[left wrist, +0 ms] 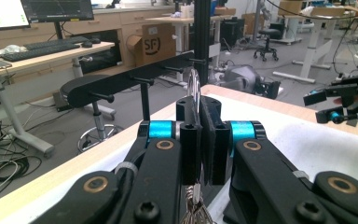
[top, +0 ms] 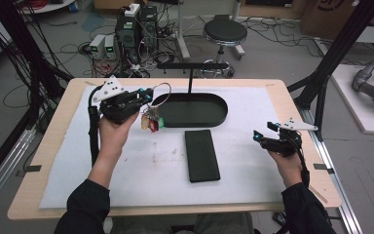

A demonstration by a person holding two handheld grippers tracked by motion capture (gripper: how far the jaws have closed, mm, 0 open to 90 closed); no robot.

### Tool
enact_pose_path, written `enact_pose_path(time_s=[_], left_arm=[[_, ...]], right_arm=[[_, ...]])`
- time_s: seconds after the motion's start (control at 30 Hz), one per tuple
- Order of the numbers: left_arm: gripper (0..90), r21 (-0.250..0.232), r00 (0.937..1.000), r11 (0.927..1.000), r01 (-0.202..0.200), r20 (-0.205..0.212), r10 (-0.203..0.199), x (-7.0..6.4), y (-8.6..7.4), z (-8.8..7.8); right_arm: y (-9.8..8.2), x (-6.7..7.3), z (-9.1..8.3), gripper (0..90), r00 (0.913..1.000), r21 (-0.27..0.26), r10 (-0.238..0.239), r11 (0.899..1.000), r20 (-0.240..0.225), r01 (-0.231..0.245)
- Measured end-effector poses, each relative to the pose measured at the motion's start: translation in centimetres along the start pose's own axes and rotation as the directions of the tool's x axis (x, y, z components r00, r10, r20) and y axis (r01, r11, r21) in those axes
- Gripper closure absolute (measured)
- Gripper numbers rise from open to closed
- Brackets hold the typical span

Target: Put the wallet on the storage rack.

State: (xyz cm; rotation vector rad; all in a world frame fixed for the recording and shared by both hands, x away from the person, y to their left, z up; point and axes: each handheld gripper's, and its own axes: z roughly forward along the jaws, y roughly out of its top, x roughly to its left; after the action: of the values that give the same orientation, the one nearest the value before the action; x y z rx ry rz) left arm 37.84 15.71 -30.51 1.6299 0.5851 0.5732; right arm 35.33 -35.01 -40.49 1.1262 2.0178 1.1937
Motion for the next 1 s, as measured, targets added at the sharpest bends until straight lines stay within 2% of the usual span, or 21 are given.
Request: enact_pose_path(time_s=[0.2, 0.33, 0.67, 0.73, 0.87, 1.0], left_arm=[[86.4, -0.025, 0.9990, 0.9987, 0.044, 0.005, -0.044, 0.7, 0.0, 0.7], [86.4, -0.024, 0.9984, 0.9981, 0.057, 0.003, -0.057, 1.1, 0.0, 1.1], [86.4, -0.012, 0.9981, 0.9981, 0.061, -0.010, -0.061, 1.8, 0.3, 2.4], [86.4, -0.022, 0.9984, 0.9983, 0.055, -0.017, -0.055, 1.9, 0.3, 2.7], [86.4, -0.015, 0.9961, 0.9963, 0.084, -0.025, -0.085, 2.5, -0.2, 3.2], [86.4, -0.009, 0.9948, 0.9956, 0.093, -0.041, -0.093, 3.2, -0.7, 3.5]], right_arm=[[0.0, 0.0, 0.0, 30.3, 1.0000, 0.001, 0.001, 1.000, 0.000, -0.001], [0.0, 0.0, 0.0, 30.3, 1.0000, 0.001, 0.002, 1.000, 0.000, -0.002], [0.0, 0.0, 0.0, 30.3, 1.0000, 0.000, 0.002, 1.000, -0.001, -0.002], [0.0, 0.0, 0.0, 30.3, 1.0000, -0.001, 0.003, 1.000, 0.000, -0.003], [0.0, -0.1, 0.1, 30.3, 1.0000, 0.002, -0.001, 1.000, -0.004, 0.001], [0.0, 0.0, 0.1, 30.4, 1.0000, 0.002, 0.000, 1.000, -0.003, 0.000]])
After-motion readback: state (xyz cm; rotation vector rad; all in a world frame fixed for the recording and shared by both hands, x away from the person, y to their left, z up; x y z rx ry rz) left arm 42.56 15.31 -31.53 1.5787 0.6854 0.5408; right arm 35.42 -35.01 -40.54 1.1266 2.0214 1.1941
